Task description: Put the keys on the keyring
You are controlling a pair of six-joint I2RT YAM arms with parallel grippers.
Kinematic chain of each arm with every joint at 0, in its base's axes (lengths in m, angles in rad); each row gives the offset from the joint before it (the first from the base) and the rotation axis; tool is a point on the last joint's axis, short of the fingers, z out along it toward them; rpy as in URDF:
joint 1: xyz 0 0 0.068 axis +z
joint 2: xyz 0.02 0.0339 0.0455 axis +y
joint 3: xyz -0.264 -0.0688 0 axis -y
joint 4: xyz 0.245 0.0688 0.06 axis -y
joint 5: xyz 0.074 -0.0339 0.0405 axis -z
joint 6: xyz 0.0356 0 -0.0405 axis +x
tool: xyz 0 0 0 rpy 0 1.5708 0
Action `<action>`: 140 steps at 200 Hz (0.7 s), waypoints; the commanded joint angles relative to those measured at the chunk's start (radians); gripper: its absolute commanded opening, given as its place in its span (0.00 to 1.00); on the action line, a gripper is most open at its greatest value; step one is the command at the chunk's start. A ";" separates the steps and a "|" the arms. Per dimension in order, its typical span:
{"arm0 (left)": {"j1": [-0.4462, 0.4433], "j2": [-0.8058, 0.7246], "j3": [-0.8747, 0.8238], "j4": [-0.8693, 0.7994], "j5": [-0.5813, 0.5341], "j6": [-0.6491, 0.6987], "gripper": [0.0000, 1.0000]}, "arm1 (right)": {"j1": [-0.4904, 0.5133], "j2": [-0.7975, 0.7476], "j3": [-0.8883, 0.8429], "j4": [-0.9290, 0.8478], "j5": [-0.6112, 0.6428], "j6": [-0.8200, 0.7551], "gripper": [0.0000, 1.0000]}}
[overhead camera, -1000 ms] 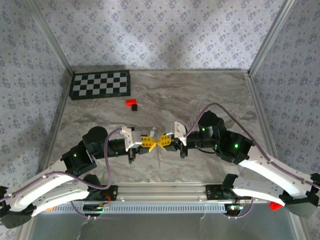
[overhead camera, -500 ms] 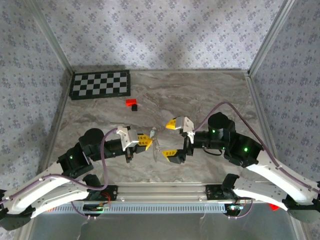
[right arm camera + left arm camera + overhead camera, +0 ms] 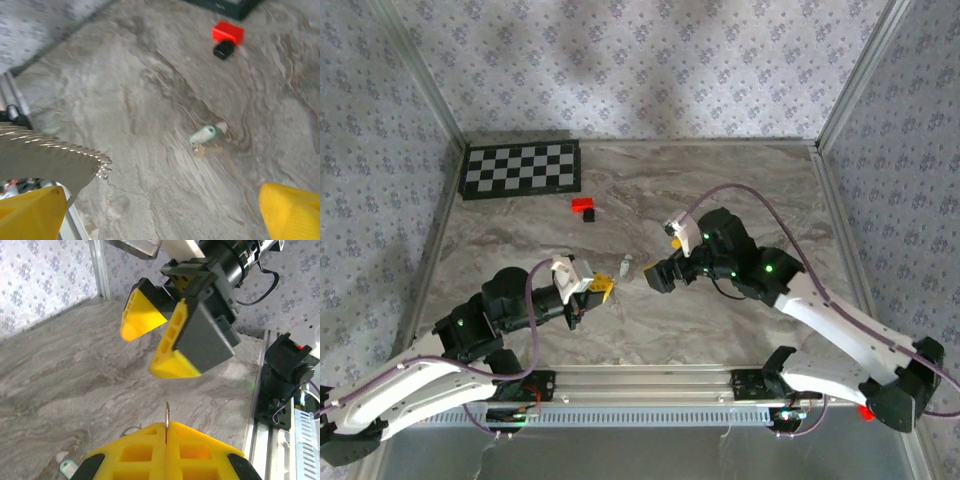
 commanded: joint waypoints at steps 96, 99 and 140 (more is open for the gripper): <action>-0.003 -0.130 -0.108 0.036 -0.192 -0.057 0.00 | -0.036 0.532 0.135 0.093 -0.015 0.099 0.84; -0.003 -0.131 -0.111 0.039 -0.194 -0.058 0.00 | -0.038 0.541 0.137 0.096 -0.019 0.099 0.83; -0.001 -0.139 -0.146 0.084 -0.205 -0.064 0.00 | -0.049 0.683 0.230 0.094 -0.081 0.086 0.70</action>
